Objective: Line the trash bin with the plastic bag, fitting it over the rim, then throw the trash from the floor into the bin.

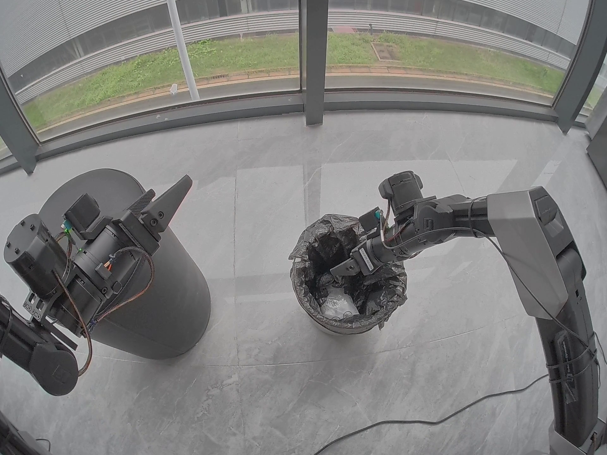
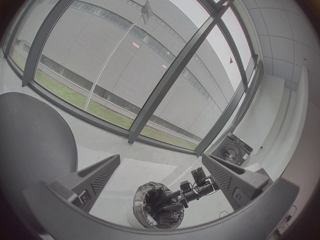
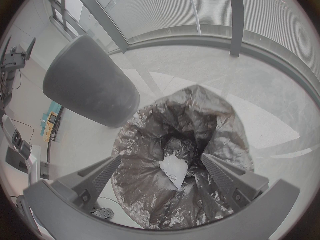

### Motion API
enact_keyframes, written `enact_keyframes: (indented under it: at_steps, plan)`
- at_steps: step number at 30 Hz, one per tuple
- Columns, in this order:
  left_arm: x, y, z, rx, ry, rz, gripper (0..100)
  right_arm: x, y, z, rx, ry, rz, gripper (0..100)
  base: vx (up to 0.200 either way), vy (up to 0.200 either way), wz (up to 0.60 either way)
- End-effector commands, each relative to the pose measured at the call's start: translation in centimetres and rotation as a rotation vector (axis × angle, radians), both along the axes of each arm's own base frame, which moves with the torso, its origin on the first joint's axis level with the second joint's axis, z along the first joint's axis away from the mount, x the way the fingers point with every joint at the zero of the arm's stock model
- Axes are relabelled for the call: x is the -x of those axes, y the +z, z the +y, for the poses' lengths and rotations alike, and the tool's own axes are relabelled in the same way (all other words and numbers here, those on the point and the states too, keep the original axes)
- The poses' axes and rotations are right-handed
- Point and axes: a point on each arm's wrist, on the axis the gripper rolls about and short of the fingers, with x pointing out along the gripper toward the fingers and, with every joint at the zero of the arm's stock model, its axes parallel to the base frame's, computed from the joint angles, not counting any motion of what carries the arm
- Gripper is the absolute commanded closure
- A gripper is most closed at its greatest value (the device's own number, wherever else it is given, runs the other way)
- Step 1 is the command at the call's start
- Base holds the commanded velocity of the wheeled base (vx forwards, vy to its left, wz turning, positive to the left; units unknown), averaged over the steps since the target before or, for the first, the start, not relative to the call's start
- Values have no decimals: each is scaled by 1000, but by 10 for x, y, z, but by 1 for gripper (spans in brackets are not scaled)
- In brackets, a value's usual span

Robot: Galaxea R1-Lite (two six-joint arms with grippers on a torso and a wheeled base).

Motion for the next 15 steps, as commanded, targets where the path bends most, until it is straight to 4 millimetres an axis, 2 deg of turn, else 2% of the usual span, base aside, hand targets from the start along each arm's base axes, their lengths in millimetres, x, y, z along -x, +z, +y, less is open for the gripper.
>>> enact_keyframes:
  at_steps: [1,4,5,6,7,9,10,12,13,14,15]
  plan:
    - [6,6,2,3,4,-27,0,11,50,-4,-37,1,-88,0,0,0,0]
    - [16,17,5,15,6,-68,0,30,97,-11,-58,-2,-135,0,0,0,0]
    - [16,17,5,15,6,-68,0,30,97,-11,-58,-2,-135,0,0,0,0]
    - [28,24,9,24,4,-97,0,60,135,-22,-28,-15,-99,0,0,0,0]
    - [34,26,10,24,2,-106,0,80,153,-30,6,-31,-63,0,0,0,0]
    - [53,25,15,19,-14,-112,0,136,189,-55,117,-77,60,0,0,0,0]
    - [66,22,19,12,-25,-110,0,177,209,-72,200,-103,146,0,0,0,0]
    - [89,16,26,1,-34,-108,0,245,235,-101,326,-128,271,0,0,0,0]
    - [89,16,26,1,-34,-108,0,245,235,-101,326,-128,271,0,0,0,0]
    - [112,9,33,-8,-28,-116,0,301,258,-123,382,-134,245,0,0,0,0]
    - [124,5,38,-12,-14,-120,0,321,269,-133,384,-159,173,0,0,0,0]
